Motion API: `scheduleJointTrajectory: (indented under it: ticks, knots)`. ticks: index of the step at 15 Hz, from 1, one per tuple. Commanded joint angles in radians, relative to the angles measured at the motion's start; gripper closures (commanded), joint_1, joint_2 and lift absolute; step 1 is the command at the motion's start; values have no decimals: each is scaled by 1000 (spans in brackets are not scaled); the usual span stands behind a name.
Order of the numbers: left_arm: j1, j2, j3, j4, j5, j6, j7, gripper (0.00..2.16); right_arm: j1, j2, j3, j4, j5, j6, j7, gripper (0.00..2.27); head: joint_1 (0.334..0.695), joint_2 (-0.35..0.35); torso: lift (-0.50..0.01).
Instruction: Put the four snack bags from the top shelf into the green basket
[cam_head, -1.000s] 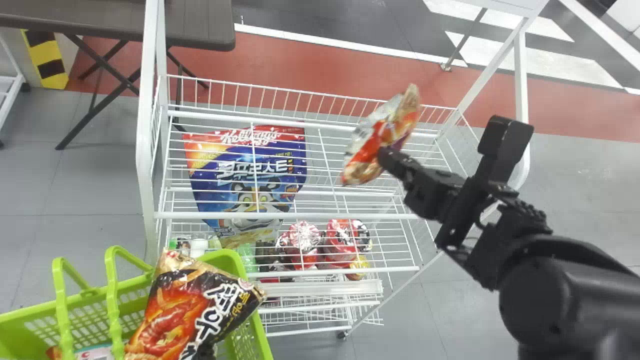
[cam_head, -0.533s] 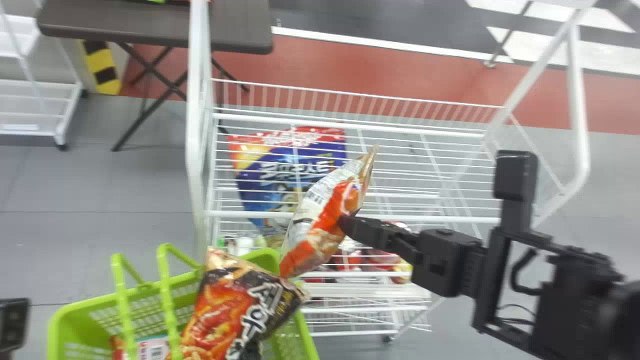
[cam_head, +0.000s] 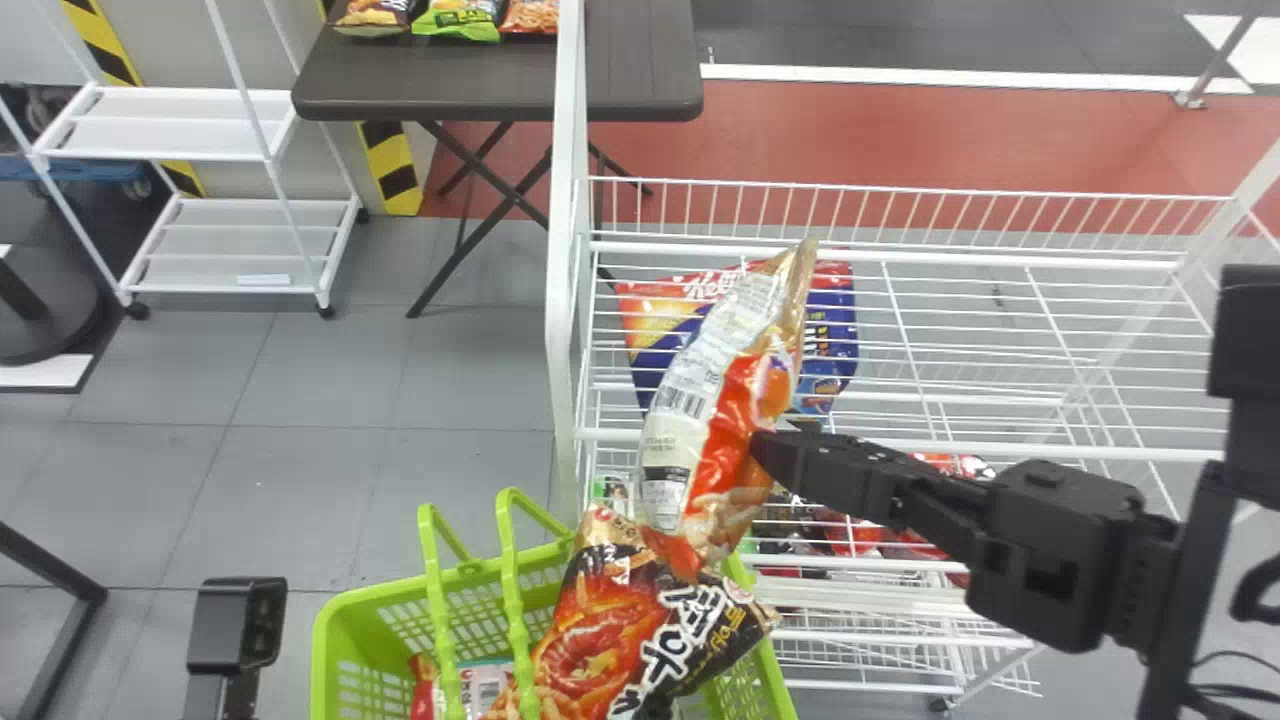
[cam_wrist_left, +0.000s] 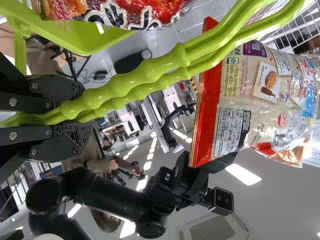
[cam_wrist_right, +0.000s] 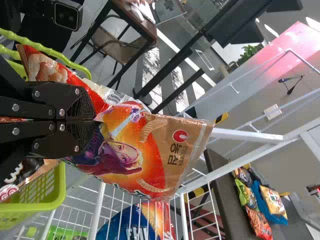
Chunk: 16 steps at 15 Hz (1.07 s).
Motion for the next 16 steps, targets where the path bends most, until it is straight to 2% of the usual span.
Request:
scheduleJointTrajectory:
  ticks: [1,4,9,13,16]
  knots:
    - [0,0,3,4,-1,-22,-10,2145,13,-1,-18,-16,-25,17,0,2253,695,-4,0]
    - [-55,-2,0,31,-21,-81,-10,2145,32,-1,-4,-19,-19,17,0,2253,695,1,0]
    - [-121,0,8,16,-36,-29,-10,2145,67,-9,36,-11,16,17,2,2253,695,29,0]
    - [-123,-5,8,-29,-26,36,-10,2145,89,-26,138,40,74,17,2,2253,695,46,0]
    - [-117,-8,-1,-56,-15,79,-10,2145,75,-36,279,119,195,17,2,2253,695,85,0]
